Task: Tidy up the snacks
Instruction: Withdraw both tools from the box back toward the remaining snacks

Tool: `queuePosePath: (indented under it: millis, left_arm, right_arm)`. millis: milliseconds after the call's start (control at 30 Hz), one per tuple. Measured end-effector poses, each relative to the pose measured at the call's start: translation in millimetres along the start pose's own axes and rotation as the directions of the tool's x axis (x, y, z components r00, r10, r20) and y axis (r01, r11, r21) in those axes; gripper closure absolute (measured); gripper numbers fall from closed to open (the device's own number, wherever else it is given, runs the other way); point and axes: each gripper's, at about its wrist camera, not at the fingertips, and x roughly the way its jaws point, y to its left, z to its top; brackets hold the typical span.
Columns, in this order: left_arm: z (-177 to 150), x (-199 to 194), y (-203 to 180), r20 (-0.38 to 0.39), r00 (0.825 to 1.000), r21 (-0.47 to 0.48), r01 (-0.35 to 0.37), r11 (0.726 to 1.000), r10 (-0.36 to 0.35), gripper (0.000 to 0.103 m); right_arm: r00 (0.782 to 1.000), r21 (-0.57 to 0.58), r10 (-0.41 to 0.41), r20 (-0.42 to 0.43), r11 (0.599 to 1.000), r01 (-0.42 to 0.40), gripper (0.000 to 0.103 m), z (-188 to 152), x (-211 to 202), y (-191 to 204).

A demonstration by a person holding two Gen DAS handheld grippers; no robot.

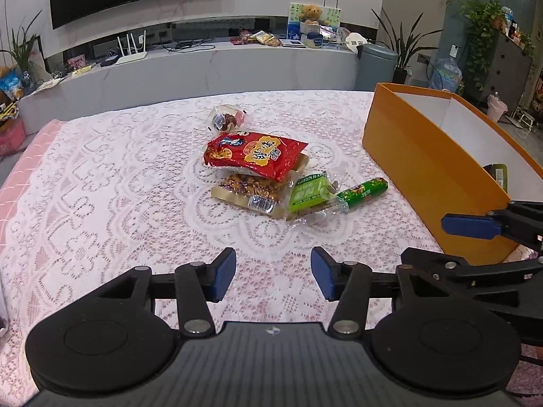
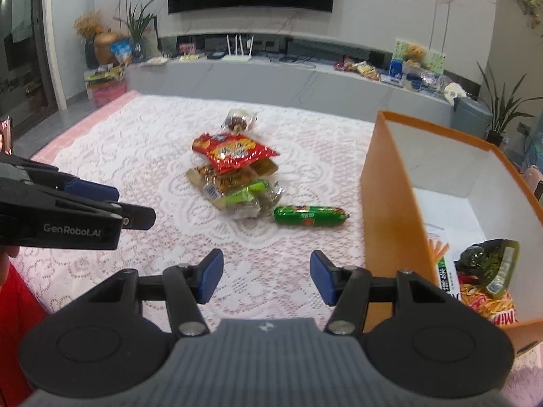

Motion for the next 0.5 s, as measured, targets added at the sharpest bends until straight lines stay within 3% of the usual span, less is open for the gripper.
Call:
queuePosePath:
  millis: [233,500]
  left_arm:
    - [15,20,-2,0.013,0.999,-0.011,0.046,0.999,-0.046,0.042]
    - [41,53,-19,0.005,0.995,0.022,0.103,0.994,-0.103,0.041]
  right_arm:
    - [0.999,0.011,-0.037,-0.031,0.999,0.038,0.053,19,34,-12]
    - [0.992,-0.088,-0.11,-0.063,0.991,0.104,0.057,31,74,-22]
